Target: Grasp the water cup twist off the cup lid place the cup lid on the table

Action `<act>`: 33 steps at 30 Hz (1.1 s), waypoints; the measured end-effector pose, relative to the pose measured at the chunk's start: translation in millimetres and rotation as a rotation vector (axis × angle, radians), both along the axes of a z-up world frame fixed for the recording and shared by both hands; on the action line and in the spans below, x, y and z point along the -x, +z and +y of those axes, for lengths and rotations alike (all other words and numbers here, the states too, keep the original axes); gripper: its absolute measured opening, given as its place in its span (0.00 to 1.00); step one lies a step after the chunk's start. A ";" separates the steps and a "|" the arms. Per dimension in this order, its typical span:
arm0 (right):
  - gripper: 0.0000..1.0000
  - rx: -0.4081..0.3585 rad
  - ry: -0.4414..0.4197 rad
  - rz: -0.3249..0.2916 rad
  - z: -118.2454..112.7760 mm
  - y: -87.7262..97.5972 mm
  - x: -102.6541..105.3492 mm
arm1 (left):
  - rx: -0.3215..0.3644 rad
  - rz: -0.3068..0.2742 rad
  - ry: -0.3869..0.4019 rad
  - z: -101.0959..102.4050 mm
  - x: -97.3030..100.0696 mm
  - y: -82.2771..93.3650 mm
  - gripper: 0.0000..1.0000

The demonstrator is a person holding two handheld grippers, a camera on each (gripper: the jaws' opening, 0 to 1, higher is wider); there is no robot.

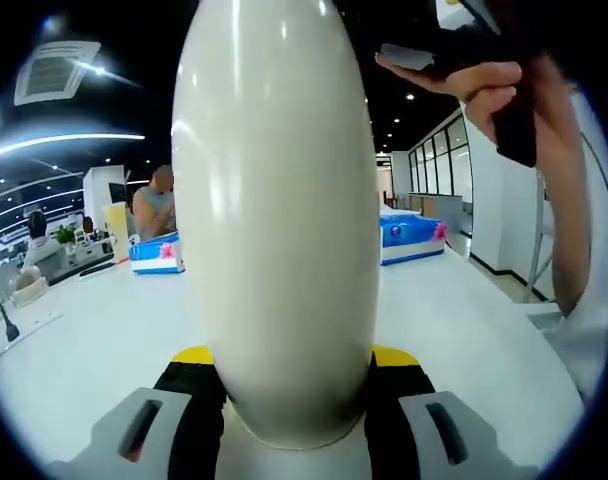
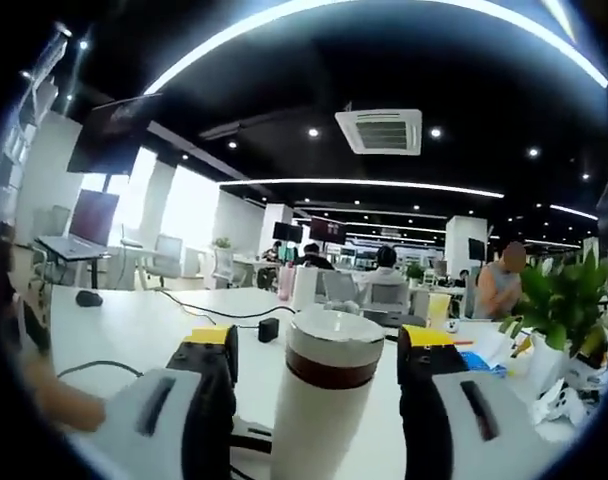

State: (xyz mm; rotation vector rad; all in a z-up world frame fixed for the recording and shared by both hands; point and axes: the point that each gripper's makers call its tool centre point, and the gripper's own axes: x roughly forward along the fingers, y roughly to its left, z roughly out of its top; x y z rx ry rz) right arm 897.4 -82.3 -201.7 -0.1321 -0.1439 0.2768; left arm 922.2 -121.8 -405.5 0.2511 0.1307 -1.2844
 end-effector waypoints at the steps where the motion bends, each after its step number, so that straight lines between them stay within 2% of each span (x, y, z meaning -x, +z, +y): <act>1: 0.77 -0.005 0.002 0.007 0.0 0.2 -2.2 | 0.000 0.001 0.000 -0.2 -0.1 -0.1 0.55; 4: 0.78 -0.005 0.021 0.034 2.7 -4.0 -6.7 | 0.000 0.001 -0.001 -0.4 -0.4 -0.3 0.55; 8: 0.84 -0.032 0.050 0.057 7.1 -8.5 -8.0 | 0.000 0.001 0.000 -0.7 -0.8 -0.6 0.55; 13: 0.81 -0.042 0.062 0.073 8.5 -11.8 -5.8 | -0.001 0.002 0.002 -0.9 -1.2 -1.2 0.55; 19: 0.63 -0.042 0.073 0.073 3.7 -9.1 -16.0 | -0.002 0.006 0.003 -1.4 -1.3 -2.2 0.55; 23: 0.62 -0.060 0.050 0.055 -2.2 -5.1 -20.0 | -0.003 0.006 0.004 -1.2 -1.1 -2.5 0.55; 33: 0.62 -0.043 0.041 0.086 -1.6 -14.1 -25.9 | -0.003 0.007 0.002 -0.9 -0.1 -2.8 0.55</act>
